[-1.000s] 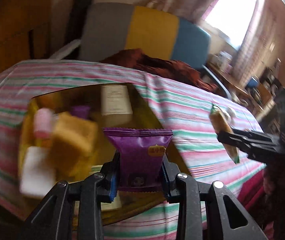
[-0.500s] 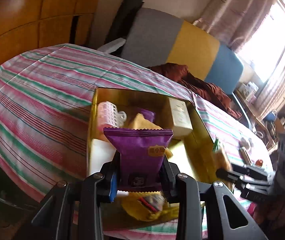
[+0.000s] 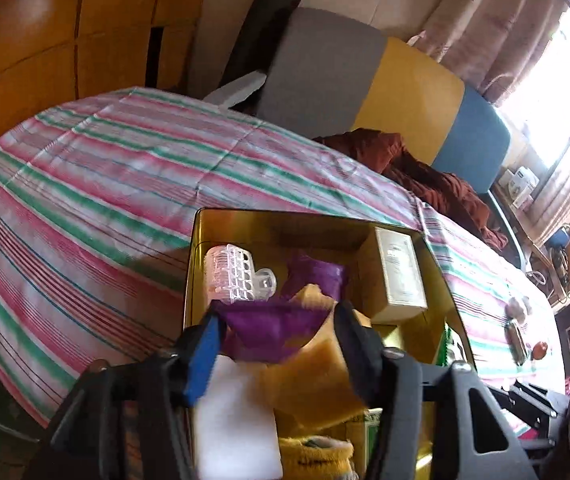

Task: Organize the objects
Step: 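Carry the purple packet and cracker bar into the gold tray and open both grippers, then move both tools from the tray toward the last cracker bar and cotton balls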

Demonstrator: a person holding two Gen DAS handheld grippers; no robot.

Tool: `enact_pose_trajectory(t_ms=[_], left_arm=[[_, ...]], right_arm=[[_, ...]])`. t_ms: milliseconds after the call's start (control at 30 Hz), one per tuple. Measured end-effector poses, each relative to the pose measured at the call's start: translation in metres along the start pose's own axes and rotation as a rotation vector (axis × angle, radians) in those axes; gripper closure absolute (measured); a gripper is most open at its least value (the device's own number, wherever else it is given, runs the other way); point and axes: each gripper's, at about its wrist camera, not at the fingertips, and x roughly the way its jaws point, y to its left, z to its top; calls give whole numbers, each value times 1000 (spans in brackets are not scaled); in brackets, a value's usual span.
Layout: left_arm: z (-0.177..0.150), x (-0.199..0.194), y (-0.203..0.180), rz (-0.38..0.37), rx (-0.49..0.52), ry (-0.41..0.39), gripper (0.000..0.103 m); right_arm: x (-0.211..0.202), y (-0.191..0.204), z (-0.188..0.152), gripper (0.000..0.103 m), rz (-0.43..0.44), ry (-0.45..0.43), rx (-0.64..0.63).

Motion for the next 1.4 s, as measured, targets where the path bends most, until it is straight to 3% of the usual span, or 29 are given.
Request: enact_pose_trajectory(t_ms=[300,333,367,500,633,733,933,1400], left_arm=[[-22,-17,5,54,-7,-31,45],[-26,-20,4,59,-3,-34,45],[-31,-23,3,69,1,-37,45],[-45,-31,-4,89,31,-46,45],[-56,-37,-15,115,76,-63,45],[-60,-40,-21,128,93,-75,45],[-69,-51,-33,152,120,-103,44],[-83,-66,-65,136,211,-130,44]], right_arm=[[17,-7,-3,56,30,30,29],[17,-7,-4,53,37,28,33],[17,-8,-4,44,40,30,39],[16,-6,-8,41,23,32,35],[12,-7,-12,31,-1,26,37],[6,-5,-16,17,-22,7,32],[-10,-1,-22,3,-83,-53,20],[-36,-5,-28,0,-197,-149,8]])
